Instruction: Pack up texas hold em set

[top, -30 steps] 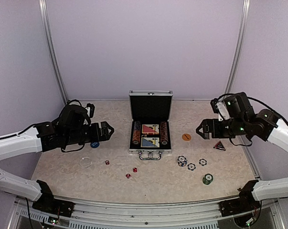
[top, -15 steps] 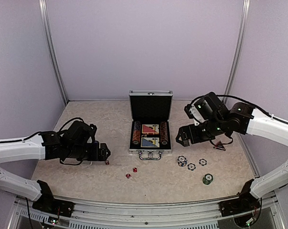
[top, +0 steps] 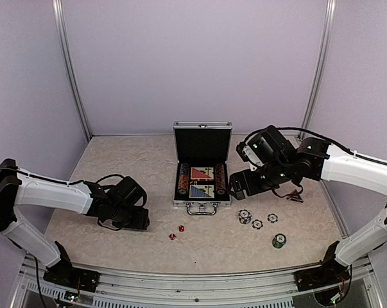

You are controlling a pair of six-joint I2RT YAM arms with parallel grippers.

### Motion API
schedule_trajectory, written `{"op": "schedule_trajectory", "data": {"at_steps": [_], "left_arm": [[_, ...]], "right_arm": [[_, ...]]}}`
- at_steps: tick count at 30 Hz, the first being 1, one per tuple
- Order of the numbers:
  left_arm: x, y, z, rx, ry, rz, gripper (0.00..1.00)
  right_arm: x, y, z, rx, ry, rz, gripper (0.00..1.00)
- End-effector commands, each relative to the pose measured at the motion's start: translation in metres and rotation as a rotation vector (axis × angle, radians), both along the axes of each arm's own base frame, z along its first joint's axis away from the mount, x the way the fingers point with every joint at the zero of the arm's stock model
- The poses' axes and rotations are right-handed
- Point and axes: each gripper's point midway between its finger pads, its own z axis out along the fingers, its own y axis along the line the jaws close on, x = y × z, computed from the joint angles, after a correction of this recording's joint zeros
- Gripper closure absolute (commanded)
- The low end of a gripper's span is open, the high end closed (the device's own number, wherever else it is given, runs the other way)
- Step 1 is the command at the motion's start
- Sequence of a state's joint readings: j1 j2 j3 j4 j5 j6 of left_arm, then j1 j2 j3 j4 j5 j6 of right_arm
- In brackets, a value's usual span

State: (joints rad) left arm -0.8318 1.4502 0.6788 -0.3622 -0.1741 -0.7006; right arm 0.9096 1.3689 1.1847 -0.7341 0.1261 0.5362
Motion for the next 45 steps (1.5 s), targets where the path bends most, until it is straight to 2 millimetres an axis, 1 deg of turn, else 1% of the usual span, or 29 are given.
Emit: {"op": "schedule_trajectory", "data": {"at_steps": [1,3,5,9,11,19,26,30,32,35,37,42,45], "left_arm": [[0.017,-0.018,0.006,-0.027,-0.049,-0.018,0.37],[0.019,-0.019,0.004,-0.023,-0.048,-0.018,0.39],[0.021,-0.021,0.002,-0.02,-0.046,-0.018,0.45],[0.024,-0.025,-0.003,-0.02,-0.038,-0.023,0.51],[0.025,-0.026,-0.004,-0.014,-0.036,-0.024,0.56],[0.028,-0.021,-0.006,0.007,-0.034,-0.011,0.66],[0.029,-0.02,-0.007,0.017,-0.031,-0.004,0.8],[0.03,-0.02,-0.005,0.018,-0.036,-0.001,0.85],[0.031,-0.022,-0.001,0.014,-0.042,-0.003,0.86],[0.034,-0.026,0.01,0.006,-0.061,-0.011,0.87],[0.04,-0.031,0.023,0.0,-0.086,-0.015,0.87],[0.063,-0.051,0.063,-0.036,-0.164,-0.022,0.87],[0.078,-0.066,0.078,-0.051,-0.192,-0.033,0.88]], "right_arm": [[0.001,-0.001,0.008,0.007,-0.032,-0.009,0.05],[0.001,-0.002,0.006,0.0,-0.03,-0.011,0.05],[0.001,-0.003,0.005,-0.004,-0.035,-0.011,0.05],[0.002,-0.003,0.003,-0.01,-0.039,-0.011,0.05],[0.003,-0.003,0.004,-0.013,-0.042,-0.011,0.05],[0.002,-0.005,0.004,-0.012,-0.048,-0.011,0.05],[0.002,-0.006,0.006,-0.005,-0.054,-0.011,0.05],[0.001,-0.007,0.005,-0.005,-0.055,-0.012,0.05],[0.001,-0.007,0.005,-0.005,-0.055,-0.013,0.05],[0.001,-0.008,0.006,-0.003,-0.058,-0.014,0.06],[0.001,-0.008,0.007,-0.003,-0.061,-0.014,0.06],[0.003,-0.01,0.009,-0.007,-0.074,-0.024,0.06],[0.003,-0.013,0.009,-0.011,-0.08,-0.033,0.06]]}}
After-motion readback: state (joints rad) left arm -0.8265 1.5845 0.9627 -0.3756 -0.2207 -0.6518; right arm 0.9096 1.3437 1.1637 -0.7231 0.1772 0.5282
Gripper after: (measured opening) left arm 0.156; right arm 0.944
